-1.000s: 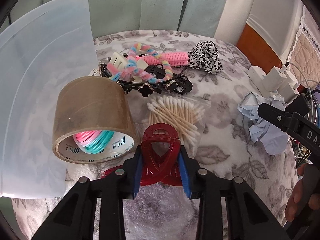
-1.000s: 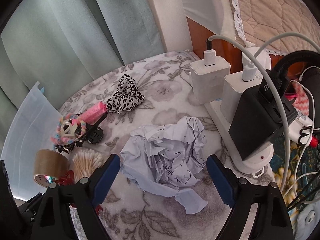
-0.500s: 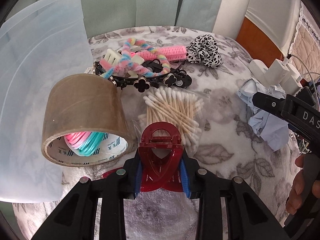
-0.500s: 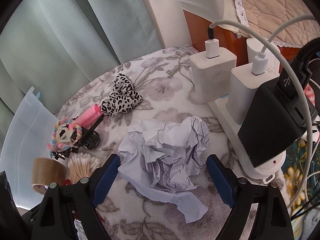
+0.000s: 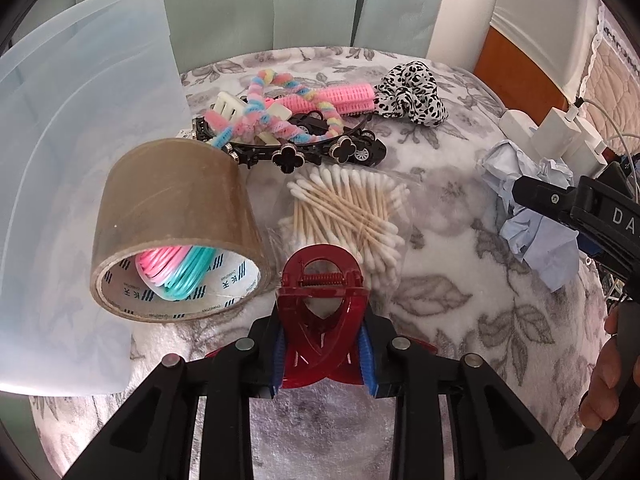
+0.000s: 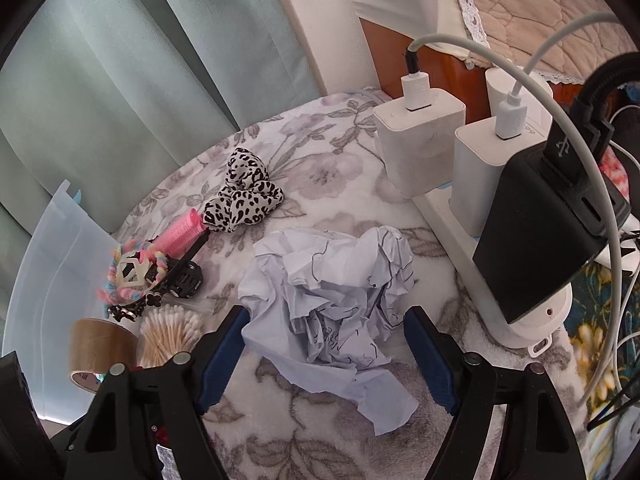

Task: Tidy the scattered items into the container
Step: 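Close the right tool on the crumpled light-blue paper while the left tool lifts the clip, then carry the red clip and crumpled paper with both tools over the clear bin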

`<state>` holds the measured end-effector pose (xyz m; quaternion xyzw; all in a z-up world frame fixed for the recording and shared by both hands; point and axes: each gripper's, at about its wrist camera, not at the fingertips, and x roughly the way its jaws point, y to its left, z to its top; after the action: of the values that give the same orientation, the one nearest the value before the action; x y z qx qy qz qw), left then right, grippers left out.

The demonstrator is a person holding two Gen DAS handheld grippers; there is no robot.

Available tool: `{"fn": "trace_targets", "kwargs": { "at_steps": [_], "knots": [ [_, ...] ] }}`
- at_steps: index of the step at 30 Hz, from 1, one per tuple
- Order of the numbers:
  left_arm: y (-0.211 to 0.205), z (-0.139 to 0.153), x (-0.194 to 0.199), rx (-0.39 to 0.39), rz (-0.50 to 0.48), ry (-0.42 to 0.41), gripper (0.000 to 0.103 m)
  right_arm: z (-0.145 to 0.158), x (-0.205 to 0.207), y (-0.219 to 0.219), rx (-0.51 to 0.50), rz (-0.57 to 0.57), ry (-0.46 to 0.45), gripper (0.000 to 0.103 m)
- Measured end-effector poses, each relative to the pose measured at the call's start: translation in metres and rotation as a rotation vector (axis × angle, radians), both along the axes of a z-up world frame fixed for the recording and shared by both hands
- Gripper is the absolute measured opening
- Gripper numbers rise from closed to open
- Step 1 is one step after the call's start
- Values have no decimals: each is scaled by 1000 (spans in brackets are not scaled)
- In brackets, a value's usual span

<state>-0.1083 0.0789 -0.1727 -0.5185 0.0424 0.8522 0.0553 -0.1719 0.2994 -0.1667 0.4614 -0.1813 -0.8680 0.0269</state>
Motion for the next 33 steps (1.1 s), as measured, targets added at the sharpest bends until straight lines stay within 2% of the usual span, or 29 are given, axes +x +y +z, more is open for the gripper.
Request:
{"fn": "trace_targets", "kwargs": {
  "at_steps": [5, 12, 25, 33],
  "knots": [
    [-2, 3, 11, -5, 6, -23, 31, 6, 9, -1, -29, 5, -3, 66],
    [-4, 11, 30, -9, -3, -33, 31, 12, 24, -2, -31, 3, -3, 57],
    [-7, 32, 61, -2, -15, 2, 31, 35, 69, -3, -62, -24, 8, 55],
    [-15, 58, 76, 30, -13, 63, 31, 66, 90, -15, -47, 0, 71, 55]
  ]
}}
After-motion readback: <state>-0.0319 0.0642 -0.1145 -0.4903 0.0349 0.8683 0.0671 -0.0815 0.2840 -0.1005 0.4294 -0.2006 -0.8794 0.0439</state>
